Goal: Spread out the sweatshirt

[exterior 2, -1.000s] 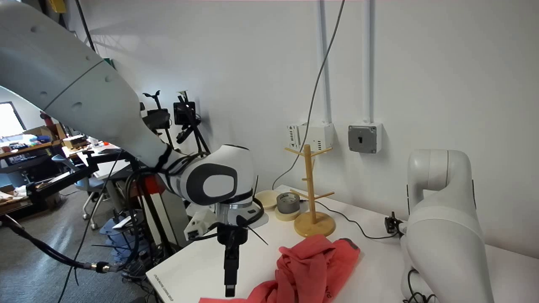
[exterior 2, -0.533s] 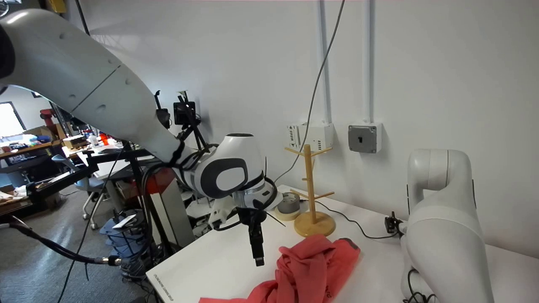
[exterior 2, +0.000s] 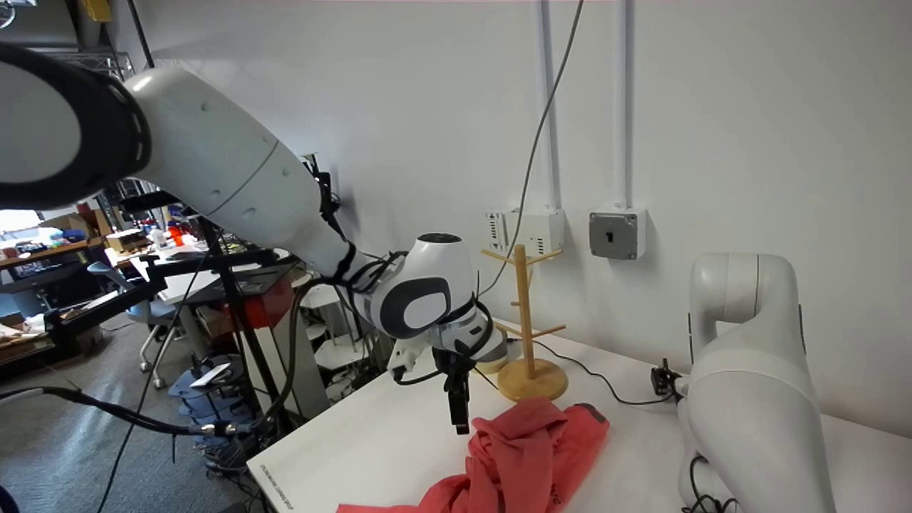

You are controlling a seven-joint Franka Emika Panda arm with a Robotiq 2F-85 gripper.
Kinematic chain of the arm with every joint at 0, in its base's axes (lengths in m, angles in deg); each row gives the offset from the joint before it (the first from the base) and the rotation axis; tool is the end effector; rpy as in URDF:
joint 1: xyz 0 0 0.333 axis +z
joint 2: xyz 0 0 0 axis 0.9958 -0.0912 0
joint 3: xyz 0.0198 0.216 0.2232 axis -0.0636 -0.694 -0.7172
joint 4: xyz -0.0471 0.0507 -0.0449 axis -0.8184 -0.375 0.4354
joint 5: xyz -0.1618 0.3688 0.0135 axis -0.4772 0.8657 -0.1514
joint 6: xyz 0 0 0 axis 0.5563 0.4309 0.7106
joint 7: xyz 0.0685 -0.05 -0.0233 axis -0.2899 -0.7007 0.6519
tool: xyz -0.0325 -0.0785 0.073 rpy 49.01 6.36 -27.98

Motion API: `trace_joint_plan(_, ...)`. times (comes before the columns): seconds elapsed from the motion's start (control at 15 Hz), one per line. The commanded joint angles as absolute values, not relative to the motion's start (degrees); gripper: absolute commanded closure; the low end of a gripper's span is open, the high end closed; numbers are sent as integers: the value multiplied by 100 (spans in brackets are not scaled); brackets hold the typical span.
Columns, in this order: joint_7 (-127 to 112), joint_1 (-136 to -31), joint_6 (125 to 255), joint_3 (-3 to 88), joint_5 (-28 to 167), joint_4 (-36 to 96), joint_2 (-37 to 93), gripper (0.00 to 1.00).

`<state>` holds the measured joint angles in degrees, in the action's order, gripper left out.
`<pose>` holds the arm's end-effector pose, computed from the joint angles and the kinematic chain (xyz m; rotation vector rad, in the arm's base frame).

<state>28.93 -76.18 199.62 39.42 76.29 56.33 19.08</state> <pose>0.5886 0.0805 0.1980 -2.9498 0.9717 0.0180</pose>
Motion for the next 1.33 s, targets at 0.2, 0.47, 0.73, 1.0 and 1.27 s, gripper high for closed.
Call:
trace_joint_plan(0.2,2948,-7590,20193,4030,7807,4578,901,0)
trace_joint_plan(0.47,2933,-7524,20163,4126,7701,4121,558,0)
trace_joint_plan(0.73,2951,-7544,20155,4202,7724,3811,331,2)
trace_joint_plan(1.0,2986,-7556,20135,4269,7758,3648,138,21)
trace_joint_plan(1.27,2983,-7580,20108,4309,7785,3553,24,55)
